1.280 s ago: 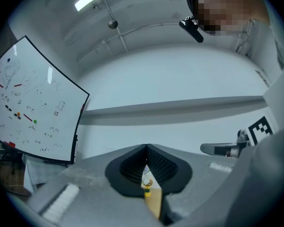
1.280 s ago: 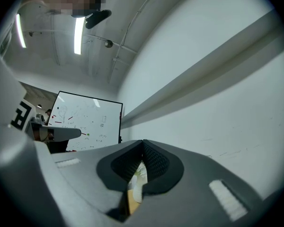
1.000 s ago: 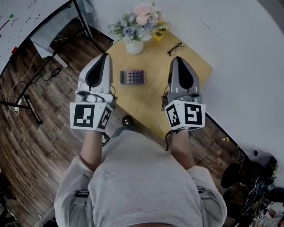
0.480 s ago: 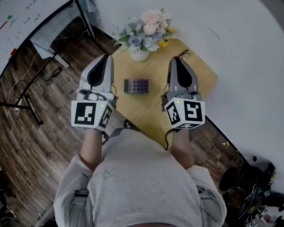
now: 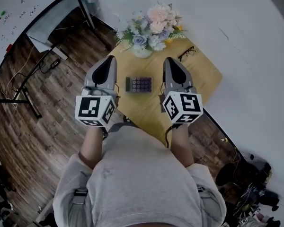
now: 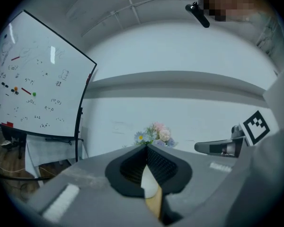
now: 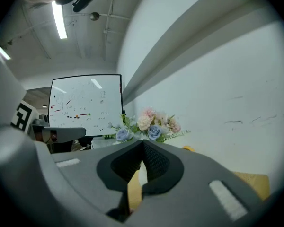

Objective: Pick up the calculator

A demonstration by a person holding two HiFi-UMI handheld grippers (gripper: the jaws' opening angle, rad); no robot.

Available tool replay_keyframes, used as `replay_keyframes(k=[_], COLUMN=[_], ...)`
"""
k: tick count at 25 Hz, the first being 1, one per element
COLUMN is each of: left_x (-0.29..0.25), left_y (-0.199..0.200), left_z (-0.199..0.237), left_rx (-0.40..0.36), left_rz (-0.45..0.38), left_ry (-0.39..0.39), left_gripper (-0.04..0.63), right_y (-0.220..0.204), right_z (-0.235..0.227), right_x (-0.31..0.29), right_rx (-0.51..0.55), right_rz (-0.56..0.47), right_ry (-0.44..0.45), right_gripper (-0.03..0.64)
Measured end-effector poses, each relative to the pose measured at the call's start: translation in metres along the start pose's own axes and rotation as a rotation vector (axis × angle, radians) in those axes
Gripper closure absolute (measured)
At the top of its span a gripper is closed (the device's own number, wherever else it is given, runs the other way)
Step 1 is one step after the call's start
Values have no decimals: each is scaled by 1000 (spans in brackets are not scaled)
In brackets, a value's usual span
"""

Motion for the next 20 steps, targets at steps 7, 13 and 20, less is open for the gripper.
replay_keyframes(k=[7, 13, 20], left_x=[-10, -12, -11], left_y=[-63, -113, -161], left_z=[2, 3, 0], left_rx=[56, 146, 187], left_rz=[158, 277, 409], left_ry=[-7, -11, -14], left_gripper=[589, 591, 591], right_y=[-52, -98, -147], right_z=[-5, -10, -19], right_x=[-17, -24, -24], right_rx=[-24, -55, -88], right_rz=[173, 315, 457], right_ry=[1, 2, -4], right_gripper=[614, 614, 614])
Point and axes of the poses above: the fingertips, and each gripper's own axes: x backward along the fingers, z to its left, y out of its top, the point moved 2 cm from there along x, backward along the fingers, and after that the axes turned 5 degrees about -x, right-handed, at the moved point
